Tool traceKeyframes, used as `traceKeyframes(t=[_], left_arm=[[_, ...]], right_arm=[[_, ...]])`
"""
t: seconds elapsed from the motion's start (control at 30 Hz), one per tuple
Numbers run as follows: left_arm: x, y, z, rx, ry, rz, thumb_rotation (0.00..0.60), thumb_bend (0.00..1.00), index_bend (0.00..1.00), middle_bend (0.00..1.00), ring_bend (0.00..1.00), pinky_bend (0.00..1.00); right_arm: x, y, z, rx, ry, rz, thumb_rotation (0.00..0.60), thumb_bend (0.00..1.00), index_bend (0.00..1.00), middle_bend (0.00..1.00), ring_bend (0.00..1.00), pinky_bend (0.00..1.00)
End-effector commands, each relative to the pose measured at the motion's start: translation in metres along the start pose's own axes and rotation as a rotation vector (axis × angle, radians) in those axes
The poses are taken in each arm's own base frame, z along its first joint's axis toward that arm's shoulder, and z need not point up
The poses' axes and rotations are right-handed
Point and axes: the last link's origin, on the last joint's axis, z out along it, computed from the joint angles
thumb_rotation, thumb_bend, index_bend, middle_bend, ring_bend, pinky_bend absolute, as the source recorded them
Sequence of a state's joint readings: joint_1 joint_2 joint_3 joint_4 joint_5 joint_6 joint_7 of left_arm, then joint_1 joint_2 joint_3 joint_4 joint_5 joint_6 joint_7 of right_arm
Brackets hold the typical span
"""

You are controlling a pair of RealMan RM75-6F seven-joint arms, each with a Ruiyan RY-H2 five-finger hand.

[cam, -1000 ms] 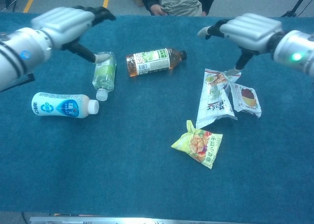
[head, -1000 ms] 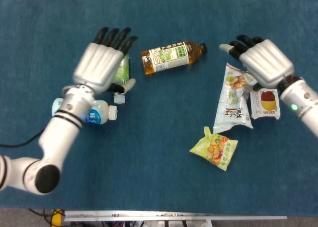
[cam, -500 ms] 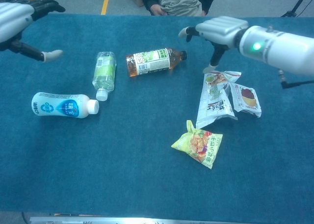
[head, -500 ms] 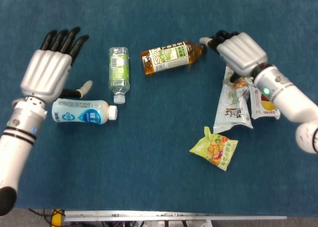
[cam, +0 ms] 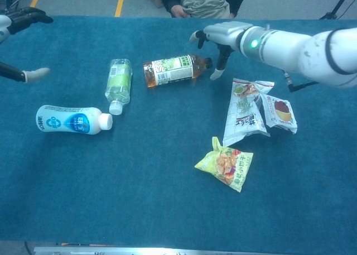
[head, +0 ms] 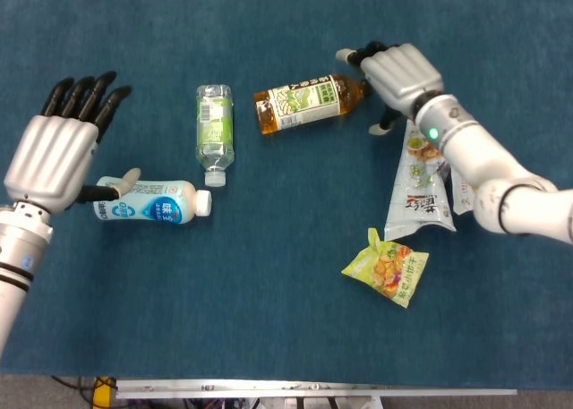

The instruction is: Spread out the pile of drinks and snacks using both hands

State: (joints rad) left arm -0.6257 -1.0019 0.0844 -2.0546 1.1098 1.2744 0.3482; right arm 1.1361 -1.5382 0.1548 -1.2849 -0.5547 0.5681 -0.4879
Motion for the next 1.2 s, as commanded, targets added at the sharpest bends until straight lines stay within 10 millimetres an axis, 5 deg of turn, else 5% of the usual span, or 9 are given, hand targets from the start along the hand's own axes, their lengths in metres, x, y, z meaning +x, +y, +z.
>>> traceKeyframes(t=[0.03, 0.4, 1.2], left_arm=[[0.000, -0.001, -0.001, 0.001, -0.006, -0.002, 0.402, 0.28, 0.05, 0.00, 0.00, 0.00], [-0.002, 0.001, -0.006, -0.014, -0.024, 0.001, 0.402, 0.28, 0.05, 0.00, 0.00, 0.00], [-0.010, 0.003, -0.007, -0.031, -0.042, 0.004, 0.401, 0.28, 0.05, 0.00, 0.00, 0.00]], right_arm=[[-0.005, -0.008, 0.010, -0.004, -0.038, 0.011, 0.600, 0.00, 0.11, 0.21, 0.13, 0.26], [-0.013, -0.024, 0.015, 0.020, -0.168, 0.066, 0.600, 0.00, 0.09, 0.21, 0.19, 0.26], [-0.021, -0.077, -0.033, 0.252, -0.294, 0.109, 0.600, 0.00, 0.08, 0.21, 0.21, 0.26]])
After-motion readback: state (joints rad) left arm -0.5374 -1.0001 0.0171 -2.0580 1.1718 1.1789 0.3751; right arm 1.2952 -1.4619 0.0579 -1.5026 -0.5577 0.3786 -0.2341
